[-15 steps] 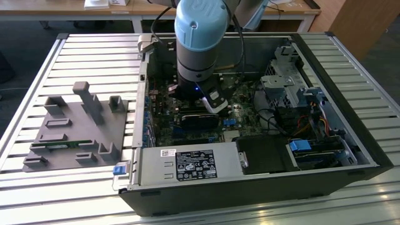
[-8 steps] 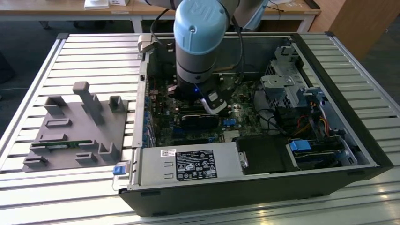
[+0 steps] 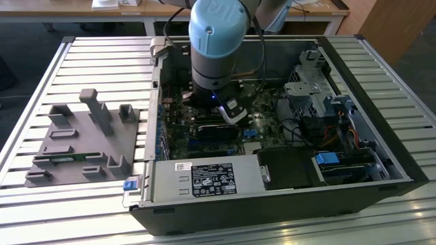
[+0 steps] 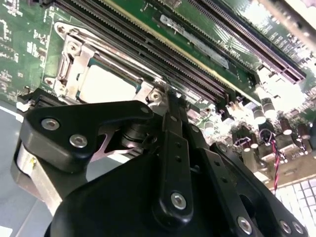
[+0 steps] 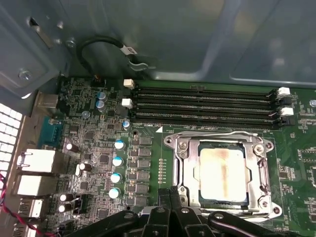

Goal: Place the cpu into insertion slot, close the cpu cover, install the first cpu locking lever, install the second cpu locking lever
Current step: 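Install the second cpu locking lever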

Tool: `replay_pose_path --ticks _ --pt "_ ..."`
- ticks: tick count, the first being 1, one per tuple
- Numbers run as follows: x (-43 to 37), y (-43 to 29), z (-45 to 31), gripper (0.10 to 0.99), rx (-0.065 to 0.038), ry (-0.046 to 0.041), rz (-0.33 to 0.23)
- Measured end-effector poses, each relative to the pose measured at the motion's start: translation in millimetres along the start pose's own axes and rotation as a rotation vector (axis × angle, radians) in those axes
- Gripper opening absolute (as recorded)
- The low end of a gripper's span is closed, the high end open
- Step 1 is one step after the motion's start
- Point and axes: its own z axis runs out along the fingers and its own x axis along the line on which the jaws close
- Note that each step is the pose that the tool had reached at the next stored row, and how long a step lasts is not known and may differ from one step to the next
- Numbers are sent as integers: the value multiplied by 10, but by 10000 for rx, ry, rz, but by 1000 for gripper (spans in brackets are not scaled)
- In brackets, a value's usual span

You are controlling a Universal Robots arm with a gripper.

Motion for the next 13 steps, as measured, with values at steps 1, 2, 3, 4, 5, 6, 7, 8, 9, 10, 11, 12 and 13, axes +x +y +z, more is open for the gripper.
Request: replay_pose_path --ticks 1,2,3,4,5,6,7,8,9,10,11,12,13 --pt "0 4 -10 118 0 0 0" --pt "-1 7 -20 118 -1 0 0" --pt "-1 11 -32 118 0 0 0" --pt "-1 17 -48 118 -1 0 0" --pt "-1 22 -63 118 1 1 0" --pt "-1 25 -74 118 1 0 0" --pt "-1 29 -85 118 0 0 0" --pt "-1 34 -98 118 1 0 0" --pt "-1 38 -111 118 0 0 0" --pt "-1 43 -125 118 -1 0 0" --pt "-1 47 -136 118 -1 -1 0" --pt "-2 50 -148 118 0 0 0" --pt "-2 53 -156 118 1 0 0"
